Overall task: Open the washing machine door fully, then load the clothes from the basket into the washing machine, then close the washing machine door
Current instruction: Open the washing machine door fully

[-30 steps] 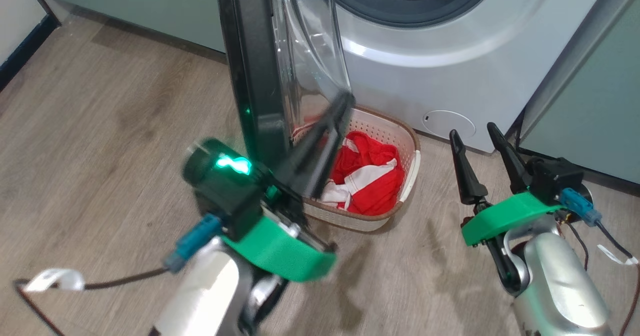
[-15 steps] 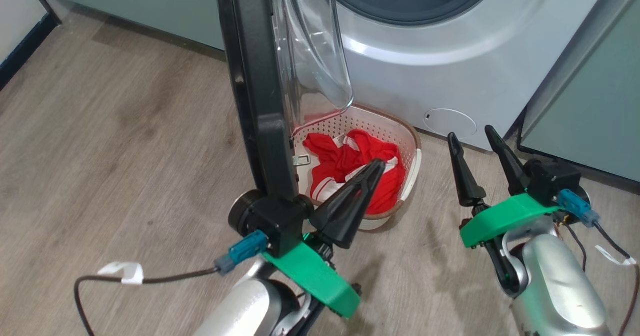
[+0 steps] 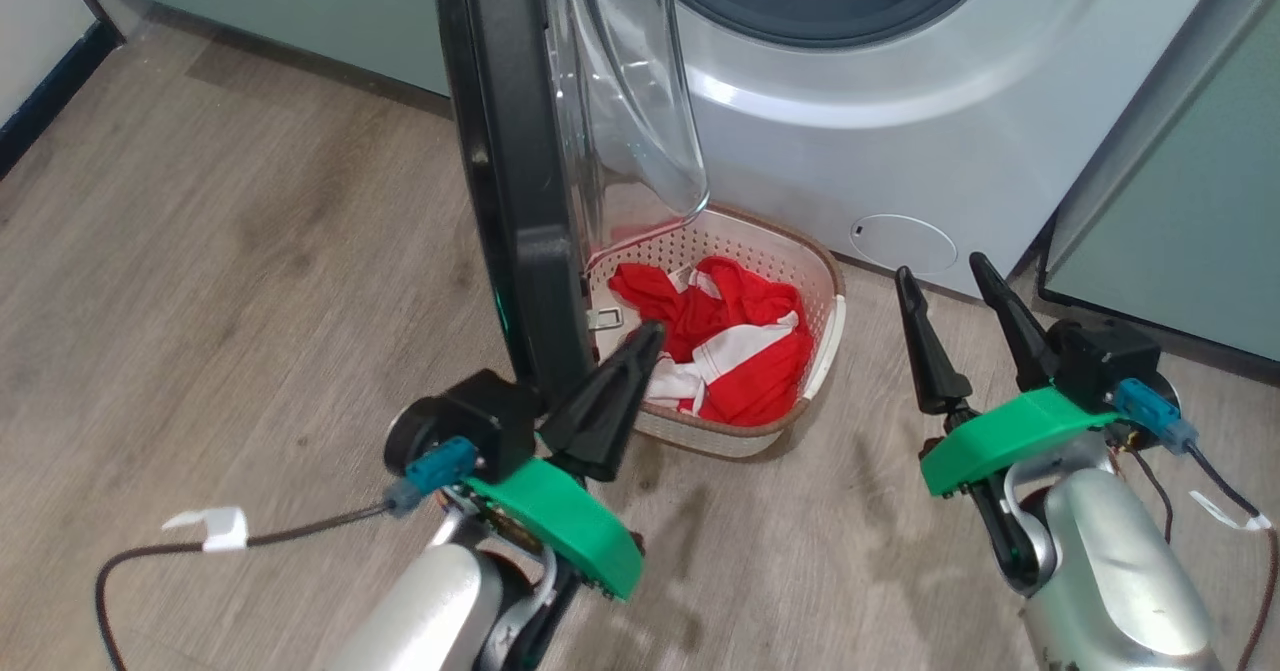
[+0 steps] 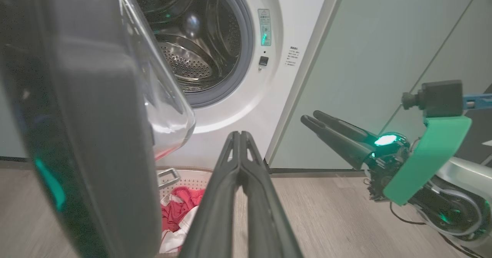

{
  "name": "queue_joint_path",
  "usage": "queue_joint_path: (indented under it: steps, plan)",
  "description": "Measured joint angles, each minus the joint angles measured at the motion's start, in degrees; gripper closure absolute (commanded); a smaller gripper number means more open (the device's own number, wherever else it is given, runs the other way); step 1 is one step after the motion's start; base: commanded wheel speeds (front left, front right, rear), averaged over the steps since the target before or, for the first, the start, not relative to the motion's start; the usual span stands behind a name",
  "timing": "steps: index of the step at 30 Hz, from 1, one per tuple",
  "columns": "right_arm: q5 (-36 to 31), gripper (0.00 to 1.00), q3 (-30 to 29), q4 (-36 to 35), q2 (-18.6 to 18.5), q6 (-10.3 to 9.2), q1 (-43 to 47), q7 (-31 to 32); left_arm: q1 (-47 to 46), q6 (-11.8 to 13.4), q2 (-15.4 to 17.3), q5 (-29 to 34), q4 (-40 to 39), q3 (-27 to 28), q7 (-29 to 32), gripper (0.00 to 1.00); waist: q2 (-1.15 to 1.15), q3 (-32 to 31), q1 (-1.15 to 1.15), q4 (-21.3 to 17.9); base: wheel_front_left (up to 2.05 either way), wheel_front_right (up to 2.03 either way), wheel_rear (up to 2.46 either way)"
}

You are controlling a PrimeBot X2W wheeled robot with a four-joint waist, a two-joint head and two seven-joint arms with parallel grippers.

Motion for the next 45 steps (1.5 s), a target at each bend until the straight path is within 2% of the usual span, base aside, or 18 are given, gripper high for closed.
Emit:
queue_joint_path:
  steps: [25, 45]
  plan:
    - [-0.01, 0.0, -0.57, 0.65, 0.0, 0.0, -0.04, 0.3, -0.01, 2.67, 0.63, -3.14, 5.05, 4.63, -1.75, 1.0, 0.0, 0.78, 0.0, 1.24, 0.0, 0.0, 0.0]
    - [-0.1, 0.0, -0.92, 0.25, 0.0, 0.0, -0.06, 1.05, 1.33, 6.21, 3.81, -7.77, 7.77, 14.54, -5.25, 1.0, 0.0, 1.02, 0.0, 3.03, 0.0, 0.0, 0.0]
